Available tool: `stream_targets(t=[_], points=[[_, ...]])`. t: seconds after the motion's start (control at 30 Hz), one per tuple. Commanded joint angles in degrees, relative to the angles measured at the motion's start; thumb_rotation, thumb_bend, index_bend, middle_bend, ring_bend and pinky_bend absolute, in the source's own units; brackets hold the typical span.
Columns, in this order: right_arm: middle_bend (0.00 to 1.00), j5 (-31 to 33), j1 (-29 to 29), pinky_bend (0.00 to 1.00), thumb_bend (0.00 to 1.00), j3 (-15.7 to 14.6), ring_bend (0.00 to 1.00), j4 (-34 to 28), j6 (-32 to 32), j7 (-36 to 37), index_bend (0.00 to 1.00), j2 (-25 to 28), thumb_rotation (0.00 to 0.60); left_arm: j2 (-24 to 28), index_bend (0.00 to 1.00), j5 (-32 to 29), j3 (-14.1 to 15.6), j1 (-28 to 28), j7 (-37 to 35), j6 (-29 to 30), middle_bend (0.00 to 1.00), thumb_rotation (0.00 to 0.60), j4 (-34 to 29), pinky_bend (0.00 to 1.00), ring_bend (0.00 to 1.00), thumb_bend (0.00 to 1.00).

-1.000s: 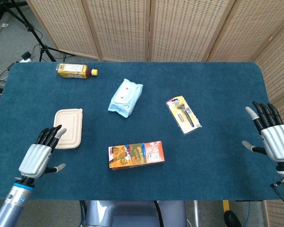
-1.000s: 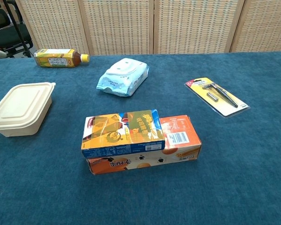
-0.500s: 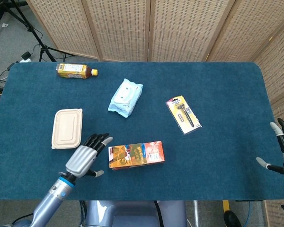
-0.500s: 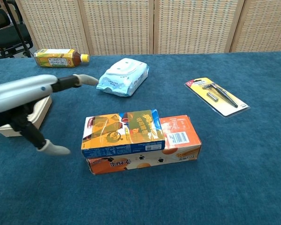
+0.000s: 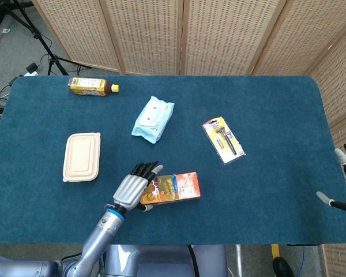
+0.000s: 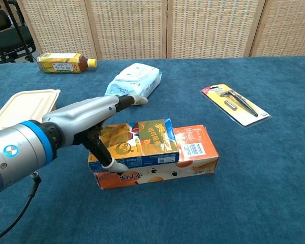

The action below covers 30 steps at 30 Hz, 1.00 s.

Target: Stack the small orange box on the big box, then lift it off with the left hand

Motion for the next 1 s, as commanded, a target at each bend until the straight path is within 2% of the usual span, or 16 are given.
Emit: stream_targets(t=[0.03,0.17,0.4,0.57,0.67,0.77,0.87,1.0], points=[[0.00,0.0,-0.1,0.00,0.00,0.2,0.00,0.0,-0.2,0.0,0.00,0.0,0.600,-0.9,0.35,1.6,0.1,-0.1,-1.5,1.1,0.33,0.600,1.3,0.37,0.25,0.00],[0.00,-0.1,-0.3,0.00,0.00,0.4,0.00,-0.3,-0.4,-0.3,0.00,0.0,0.600,-1.8,0.53,5.0,0.6,0.4,-4.0,3.0,0.45,0.600,2.9,0.45,0.36,0.01],[0.00,-0.4,-0.5,0.00,0.00,0.7,0.00,-0.8,-1.0,-0.6,0.00,0.2,0.600,-0.9,0.55,7.9,1.5,0.8,-7.8,3.5,0.47,0.600,2.7,0.46,0.38,0.02],[0.00,-0.5,-0.6,0.00,0.00,0.8,0.00,-0.9,-1.6,-0.5,0.00,0.3,0.600,2.3,0.55,13.6,3.0,2.2,-11.4,5.8,0.47,0.600,0.9,0.46,0.38,0.02],[0.00,-0.5,-0.6,0.00,0.00,0.9,0.00,-1.1,-1.8,-0.4,0.00,0.3,0.600,7.0,0.55,19.1,5.9,4.0,-15.3,7.5,0.47,0.600,0.0,0.46,0.38,0.02],[0.00,-0.7,-0.7,0.00,0.00,1.0,0.00,-1.2,-1.9,-0.3,0.00,0.4,0.600,13.1,0.55,25.5,9.7,6.2,-22.7,9.6,0.47,0.600,1.2,0.46,0.38,0.02],[0.00,-1.0,-0.7,0.00,0.00,1.0,0.00,-1.4,-2.0,-0.5,0.00,0.4,0.600,18.2,0.55,30.2,13.2,8.3,-29.3,12.2,0.47,0.600,4.7,0.46,0.38,0.01],[0.00,-1.6,-0.8,0.00,0.00,0.9,0.00,-2.1,-2.0,-1.2,0.00,0.4,0.600,24.1,0.55,38.1,19.1,10.0,-41.0,14.8,0.47,0.600,12.8,0.46,0.38,0.01]])
